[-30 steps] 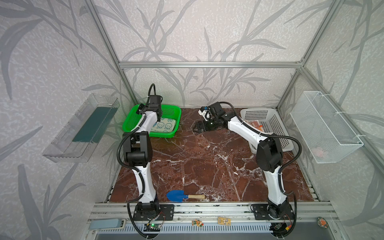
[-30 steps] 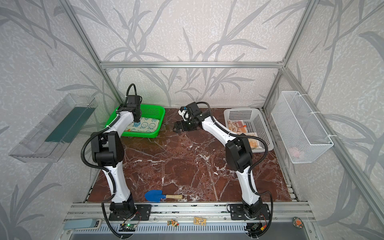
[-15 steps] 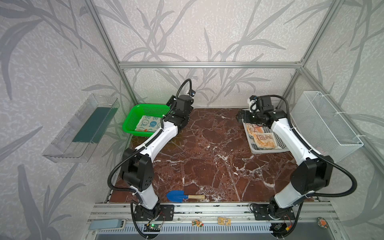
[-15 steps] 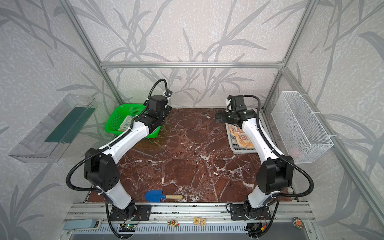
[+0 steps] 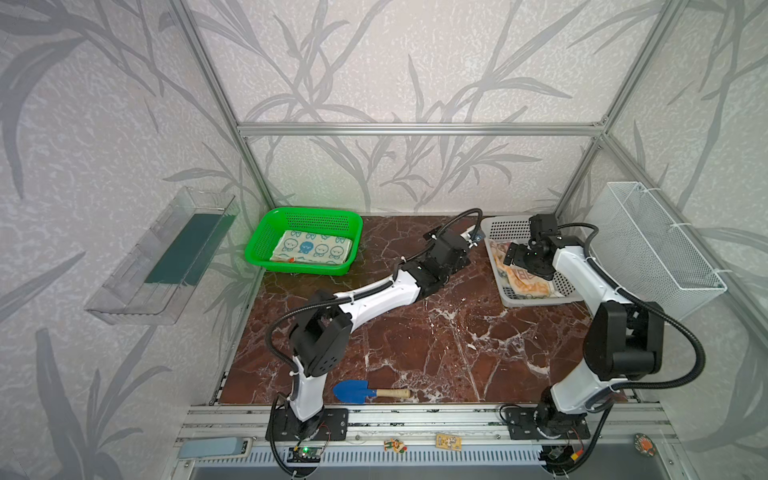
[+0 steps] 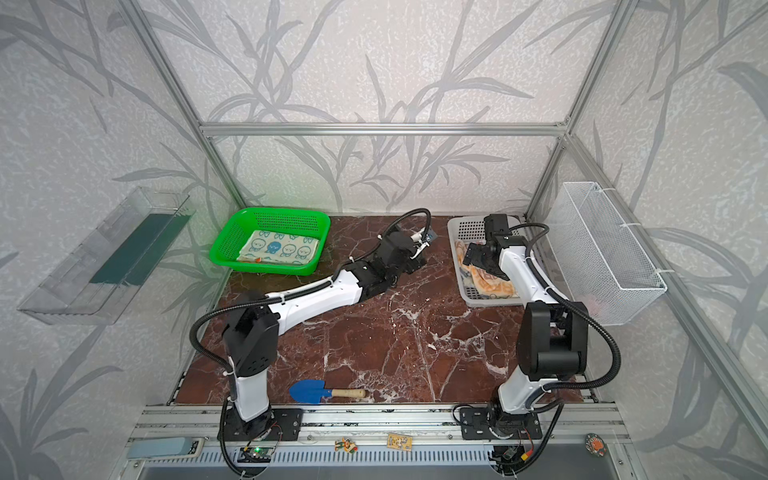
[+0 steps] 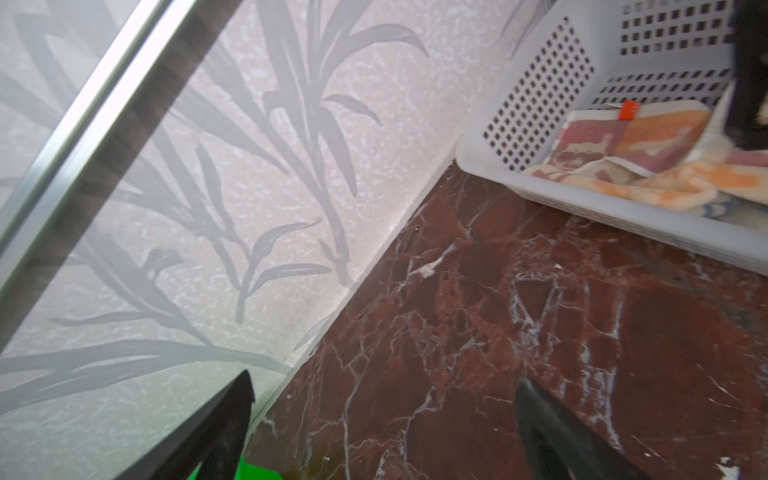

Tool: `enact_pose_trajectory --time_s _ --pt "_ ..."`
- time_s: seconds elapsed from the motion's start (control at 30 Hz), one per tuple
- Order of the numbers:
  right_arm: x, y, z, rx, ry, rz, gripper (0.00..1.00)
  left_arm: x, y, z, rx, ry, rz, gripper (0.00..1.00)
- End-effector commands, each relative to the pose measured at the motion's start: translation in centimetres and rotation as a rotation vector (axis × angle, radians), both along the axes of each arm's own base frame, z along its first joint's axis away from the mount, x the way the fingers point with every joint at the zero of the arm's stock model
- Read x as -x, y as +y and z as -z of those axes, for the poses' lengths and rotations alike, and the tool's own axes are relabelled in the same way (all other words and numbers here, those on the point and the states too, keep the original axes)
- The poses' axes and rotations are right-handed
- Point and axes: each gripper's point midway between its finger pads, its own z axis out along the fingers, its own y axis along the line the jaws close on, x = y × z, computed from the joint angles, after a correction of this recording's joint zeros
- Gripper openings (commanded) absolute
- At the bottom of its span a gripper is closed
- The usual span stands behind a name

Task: Fold and stack the towels
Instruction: 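Grasp the RABBIT towel in the white basket with right gripper while left moves center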

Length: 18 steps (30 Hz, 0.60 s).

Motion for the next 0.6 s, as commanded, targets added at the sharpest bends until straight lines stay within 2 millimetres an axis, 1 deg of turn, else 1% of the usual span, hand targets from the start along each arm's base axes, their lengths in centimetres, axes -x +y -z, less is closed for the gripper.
enact_pose_trajectory --time_s 0.0,0.07,0.17,0.27,0.37,0.43,0.57 --pt "-0.2 0.0 2.4 -0.002 0.065 0.015 0.97 0.5 -1.7 -1.4 0.017 -0.04 0.026 0.99" --pt "-0.3 0.4 3.6 -0.028 0.089 0.003 0.96 0.8 -2.3 -0.8 0.001 -0.036 0.029 0.99" --pt "-0.5 0.7 5.2 -0.053 0.113 -0.001 0.92 1.4 -2.5 -0.6 -0.003 -0.025 0.03 0.99" --pt "-0.5 0.9 6.6 -0.066 0.133 -0.003 0.84 1.6 -2.3 0.0 0.002 -0.002 0.025 0.99" --pt "-0.3 0.8 7.8 -0.065 0.155 0.001 0.7 1.9 -2.1 0.7 -0.011 0.005 0.014 0.99" --pt "-0.2 0.8 8.2 -0.063 0.16 0.0 0.55 2.2 -1.9 1.3 -0.029 0.01 0.011 0.99" --pt "-0.3 0.9 7.8 -0.066 0.148 -0.011 0.28 2.8 -1.5 1.3 -0.027 0.015 0.003 0.99"
